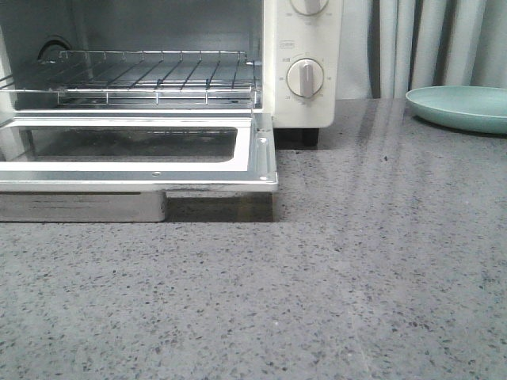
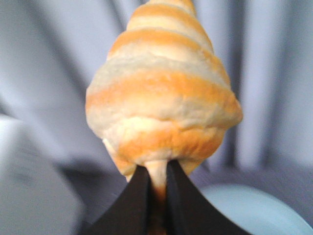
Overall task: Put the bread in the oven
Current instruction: 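Grasp the croissant with the right gripper and lift it off the plate, then carry the croissant with the right gripper into the open oven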
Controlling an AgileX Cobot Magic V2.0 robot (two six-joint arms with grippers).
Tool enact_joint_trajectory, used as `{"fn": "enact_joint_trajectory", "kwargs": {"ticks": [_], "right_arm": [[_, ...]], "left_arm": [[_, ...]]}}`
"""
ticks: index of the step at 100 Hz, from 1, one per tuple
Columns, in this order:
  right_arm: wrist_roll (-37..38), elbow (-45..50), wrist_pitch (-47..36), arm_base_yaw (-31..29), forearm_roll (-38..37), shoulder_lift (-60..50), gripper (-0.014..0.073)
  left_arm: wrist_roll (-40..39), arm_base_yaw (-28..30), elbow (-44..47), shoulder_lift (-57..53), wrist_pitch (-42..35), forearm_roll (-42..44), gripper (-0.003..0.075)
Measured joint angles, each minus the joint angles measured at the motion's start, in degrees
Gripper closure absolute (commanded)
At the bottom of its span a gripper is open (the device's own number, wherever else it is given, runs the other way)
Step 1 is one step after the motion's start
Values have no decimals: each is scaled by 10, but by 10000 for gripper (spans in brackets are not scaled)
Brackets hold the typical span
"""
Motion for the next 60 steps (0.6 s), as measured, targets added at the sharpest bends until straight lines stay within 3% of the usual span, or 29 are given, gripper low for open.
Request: {"fn": "enact_joint_trajectory", "kwargs": {"ticks": [21,40,50,60], "right_arm": [[-54,-39,18,204,-1,-51,662],[-82,-40,60,399,-16,-27,662],[-86,-40,67,445,-24,9,662],[-87,-40,68,454,-26,55,662]], "left_arm": [[0,0,0,0,0,0,742],[0,0,0,0,0,0,742],[0,0,0,0,0,0,742],[0,0,0,0,0,3,742]]}}
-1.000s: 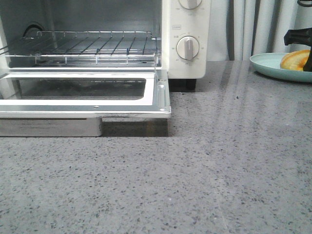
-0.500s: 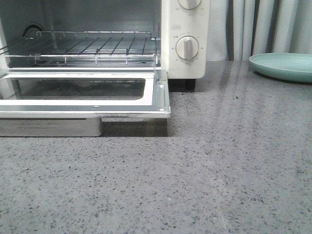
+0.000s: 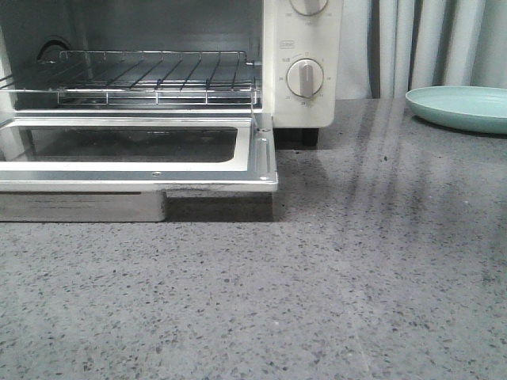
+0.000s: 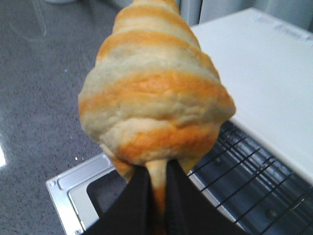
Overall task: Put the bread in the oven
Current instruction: 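Carry the croissant with the right gripper into the open oven, then lower the croissant onto the oven rack and open the right gripper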
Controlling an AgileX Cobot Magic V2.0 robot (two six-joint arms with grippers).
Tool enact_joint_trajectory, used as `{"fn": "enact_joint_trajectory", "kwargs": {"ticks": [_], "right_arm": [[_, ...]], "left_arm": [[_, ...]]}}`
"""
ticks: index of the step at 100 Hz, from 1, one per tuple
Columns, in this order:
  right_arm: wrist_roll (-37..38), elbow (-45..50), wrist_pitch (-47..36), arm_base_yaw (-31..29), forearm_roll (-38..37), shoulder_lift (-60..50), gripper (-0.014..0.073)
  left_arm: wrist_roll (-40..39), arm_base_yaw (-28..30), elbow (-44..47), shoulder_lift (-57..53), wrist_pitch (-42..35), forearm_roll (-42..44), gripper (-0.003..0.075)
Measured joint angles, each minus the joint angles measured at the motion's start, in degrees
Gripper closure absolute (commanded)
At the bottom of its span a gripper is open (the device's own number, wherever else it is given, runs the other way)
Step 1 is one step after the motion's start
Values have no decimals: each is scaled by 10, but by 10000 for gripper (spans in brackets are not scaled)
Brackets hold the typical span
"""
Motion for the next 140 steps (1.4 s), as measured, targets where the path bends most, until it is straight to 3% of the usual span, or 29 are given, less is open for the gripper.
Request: {"fn": "enact_joint_trajectory", "kwargs": {"ticks": [48,72,82,99,106,126,140], "right_arm": [[0,0,-1,-56,-4,118,662],[0,0,-48,-68,-4,123,653],[0,0,-59,-68,-3,126,540],[0,0,-63,-68,1,136,132],[1,0,-66,-68,1,137,75],[2,0,-72,-68,1,132,154],[2,0,-53,-68,13,108,337]], "left_arm": [[0,0,0,0,1,1,742],[0,0,0,0,1,1,742],[0,0,0,0,2,1,742],[0,0,0,0,2,1,742],[0,0,0,0,2,1,742],[0,0,0,0,3,1,742],[0,0,0,0,3,8,742]]}}
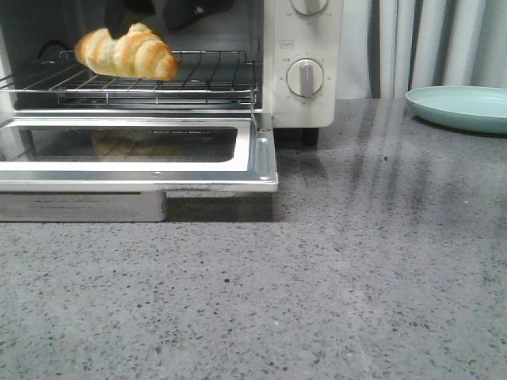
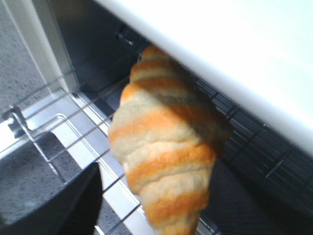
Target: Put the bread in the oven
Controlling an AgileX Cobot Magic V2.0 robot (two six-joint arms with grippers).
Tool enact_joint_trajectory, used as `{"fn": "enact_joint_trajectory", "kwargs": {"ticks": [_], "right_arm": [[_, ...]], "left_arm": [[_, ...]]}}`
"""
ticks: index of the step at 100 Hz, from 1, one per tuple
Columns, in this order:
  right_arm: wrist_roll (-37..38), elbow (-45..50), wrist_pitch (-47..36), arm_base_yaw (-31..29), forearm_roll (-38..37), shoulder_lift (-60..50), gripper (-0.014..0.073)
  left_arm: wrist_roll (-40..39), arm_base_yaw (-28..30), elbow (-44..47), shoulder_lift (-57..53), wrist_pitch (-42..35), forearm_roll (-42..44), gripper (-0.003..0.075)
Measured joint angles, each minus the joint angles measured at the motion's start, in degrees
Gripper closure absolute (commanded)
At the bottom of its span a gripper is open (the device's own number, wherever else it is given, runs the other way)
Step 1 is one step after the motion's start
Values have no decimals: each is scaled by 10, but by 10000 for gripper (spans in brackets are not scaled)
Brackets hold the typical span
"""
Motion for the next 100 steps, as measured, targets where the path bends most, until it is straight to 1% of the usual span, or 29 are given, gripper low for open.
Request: {"fn": "enact_joint_trajectory", "kwargs": {"ticks": [4,5,7,12,14,21,34,46,58,69,81,88,100], "right_arm": [[0,0,14,0,5,-8,431],[0,0,20,1,6,-12,465],[1,0,30,1,8,-16,501],[1,0,55,6,9,-28,645],[1,0,64,7,9,-33,673],[1,13,82,18,11,-54,654],[1,72,76,45,5,-126,654],[1,167,38,54,-34,-251,654],[2,285,7,45,-95,-425,654],[2,384,2,18,-140,-578,654],[2,480,7,-25,-158,-752,654],[2,519,31,-54,-164,-827,654],[2,562,85,-98,-168,-916,654]], "left_arm": [[0,0,0,0,-3,2,742],[0,0,0,0,-3,2,742],[0,0,0,0,-6,2,742],[0,0,0,-1,-17,4,742],[0,0,0,-1,-22,4,742],[0,0,0,-3,-44,4,742],[-6,0,0,-10,-95,8,742],[-33,0,15,-22,-158,25,742],[-50,0,52,-31,-223,32,742],[-55,0,92,-31,-266,31,742],[-56,0,131,-31,-305,31,742],[-57,0,142,-31,-318,31,742],[-57,0,149,-31,-330,30,742]]}}
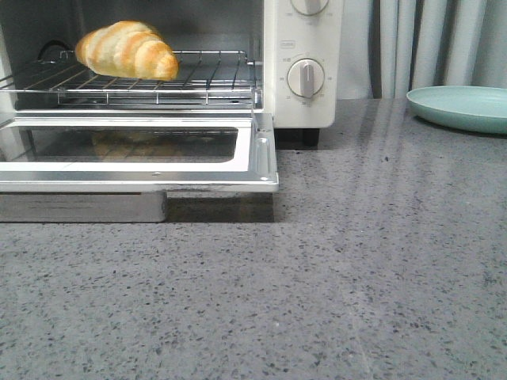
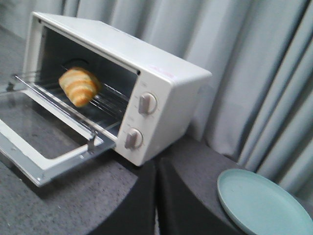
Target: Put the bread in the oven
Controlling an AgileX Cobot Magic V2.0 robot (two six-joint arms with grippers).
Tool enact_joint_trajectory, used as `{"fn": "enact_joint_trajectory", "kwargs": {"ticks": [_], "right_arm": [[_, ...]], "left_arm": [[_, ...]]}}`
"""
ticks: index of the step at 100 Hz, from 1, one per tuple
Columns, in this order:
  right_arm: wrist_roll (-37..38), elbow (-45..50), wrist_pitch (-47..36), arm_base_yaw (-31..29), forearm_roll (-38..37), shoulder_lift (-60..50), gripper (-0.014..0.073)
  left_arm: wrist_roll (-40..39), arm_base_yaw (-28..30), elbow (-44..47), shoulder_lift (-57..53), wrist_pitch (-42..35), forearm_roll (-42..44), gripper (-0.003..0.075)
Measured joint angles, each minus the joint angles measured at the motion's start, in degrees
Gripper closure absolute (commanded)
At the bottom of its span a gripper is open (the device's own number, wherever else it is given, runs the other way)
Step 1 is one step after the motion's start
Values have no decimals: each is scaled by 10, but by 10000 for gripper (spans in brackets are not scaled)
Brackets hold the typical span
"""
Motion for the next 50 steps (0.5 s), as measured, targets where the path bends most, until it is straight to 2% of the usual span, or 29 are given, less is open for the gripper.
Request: {"fn": "enact_joint_trajectory", "kwargs": {"ticks": [14,50], "right_arm": [[6,25,14,-22,0,-47,654],[23,55,3,-22,-5,-50,654]], "left_arm": [[0,0,1,0,-5,0,741],[-1,0,1,0,-11,0,741]]}}
